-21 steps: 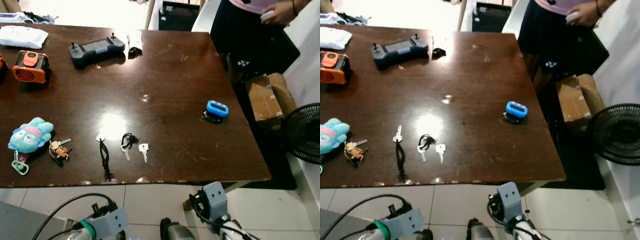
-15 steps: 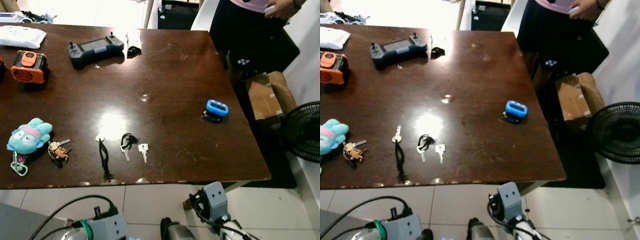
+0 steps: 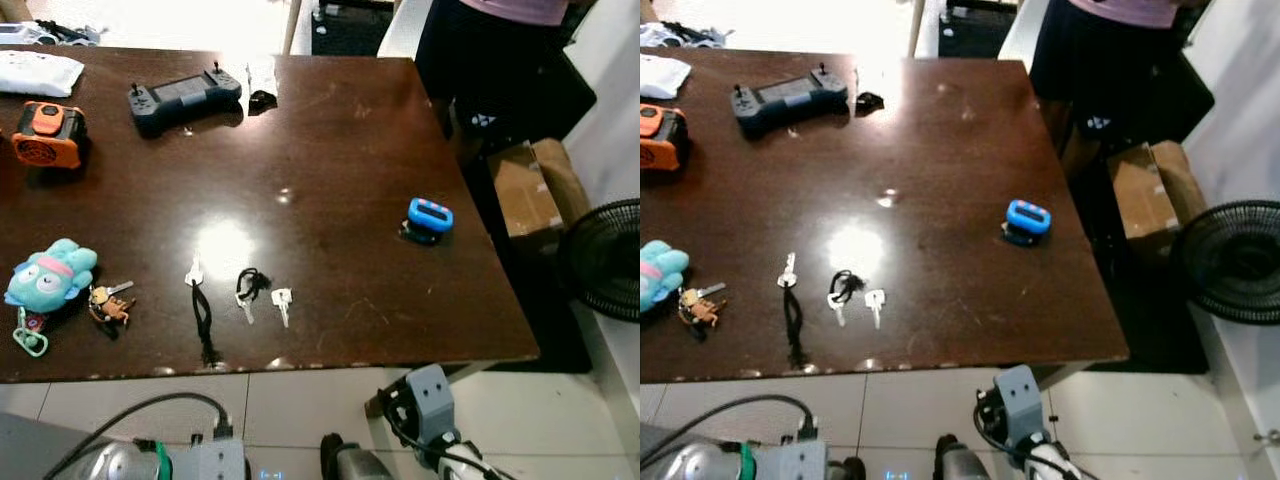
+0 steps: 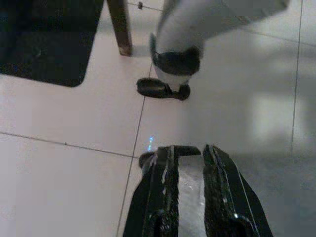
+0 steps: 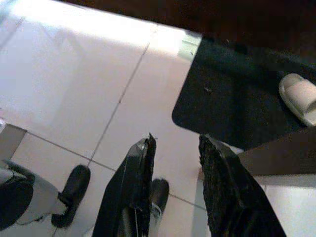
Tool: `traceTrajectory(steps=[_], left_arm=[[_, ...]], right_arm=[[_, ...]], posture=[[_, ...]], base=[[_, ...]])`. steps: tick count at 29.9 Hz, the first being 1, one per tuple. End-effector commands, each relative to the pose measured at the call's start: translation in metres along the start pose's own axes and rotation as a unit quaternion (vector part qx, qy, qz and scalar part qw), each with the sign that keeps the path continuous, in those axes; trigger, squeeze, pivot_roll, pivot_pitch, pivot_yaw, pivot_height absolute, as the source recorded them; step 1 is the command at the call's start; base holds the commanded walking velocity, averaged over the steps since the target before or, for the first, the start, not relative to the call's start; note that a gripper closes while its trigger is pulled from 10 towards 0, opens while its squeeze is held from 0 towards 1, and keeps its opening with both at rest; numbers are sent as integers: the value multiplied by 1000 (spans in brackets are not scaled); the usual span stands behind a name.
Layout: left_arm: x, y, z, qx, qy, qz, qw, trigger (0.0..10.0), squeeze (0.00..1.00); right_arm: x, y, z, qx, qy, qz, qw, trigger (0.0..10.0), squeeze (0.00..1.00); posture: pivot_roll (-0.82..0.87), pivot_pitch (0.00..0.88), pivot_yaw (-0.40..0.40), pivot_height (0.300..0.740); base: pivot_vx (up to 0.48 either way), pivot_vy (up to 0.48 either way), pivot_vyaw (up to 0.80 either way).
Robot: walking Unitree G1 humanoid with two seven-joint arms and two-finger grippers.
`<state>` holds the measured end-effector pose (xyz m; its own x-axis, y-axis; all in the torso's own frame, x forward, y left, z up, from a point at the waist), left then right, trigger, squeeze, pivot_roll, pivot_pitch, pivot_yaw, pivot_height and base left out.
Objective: Hang keys on a hook
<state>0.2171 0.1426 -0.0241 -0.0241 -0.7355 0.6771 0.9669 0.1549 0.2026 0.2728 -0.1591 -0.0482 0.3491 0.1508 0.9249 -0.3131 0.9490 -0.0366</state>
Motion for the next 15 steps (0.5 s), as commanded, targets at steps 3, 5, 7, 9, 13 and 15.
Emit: traceTrajectory(steps=[3,5,7,9,13,15], left_arm=[[12,-3,8,-9,-26,12,1000,10000,0],[25,-3,16,-17,-48,6,999,10000,0],[37,-4,24,-22,-68,3,997,10000,0],[45,-5,31,-26,-78,-5,997,10000,0],[51,-7,45,-35,-78,-14,996,10000,0],[51,-12,60,-51,-57,-41,996,10000,0]], right_arm=[[-3,-3,2,-8,4,-7,1000,10000,0],[-3,-2,2,-8,4,-8,1000,10000,0],[-4,-2,2,-8,4,-9,1000,10000,0],[-4,-1,2,-9,4,-10,1000,10000,0],[-5,-1,2,-9,5,-12,1000,10000,0],[-5,-1,2,-10,5,-13,1000,10000,0]], posture=[[-46,168,5,740],[-44,171,9,740],[-44,171,11,740],[-44,171,11,740],[-41,174,13,740],[-38,175,14,740]], base=[[0,0,0],[0,0,0],[0,0,0],[0,0,0],[0,0,0],[0,0,0]])
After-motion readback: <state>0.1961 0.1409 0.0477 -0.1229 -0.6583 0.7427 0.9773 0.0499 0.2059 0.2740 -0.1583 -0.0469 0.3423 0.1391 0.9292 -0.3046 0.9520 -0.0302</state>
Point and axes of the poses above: a point about 5 cm out from each wrist's last joint towards the gripper, its own z axis pointing back from the gripper into the wrist, its own x axis along the axis of the wrist's last joint, y = z × x, the point moved 5 cm from there along -z, pointing out of the wrist towards the gripper, and after that the axes turned 1 degree about -z, right-handed, at the moved point
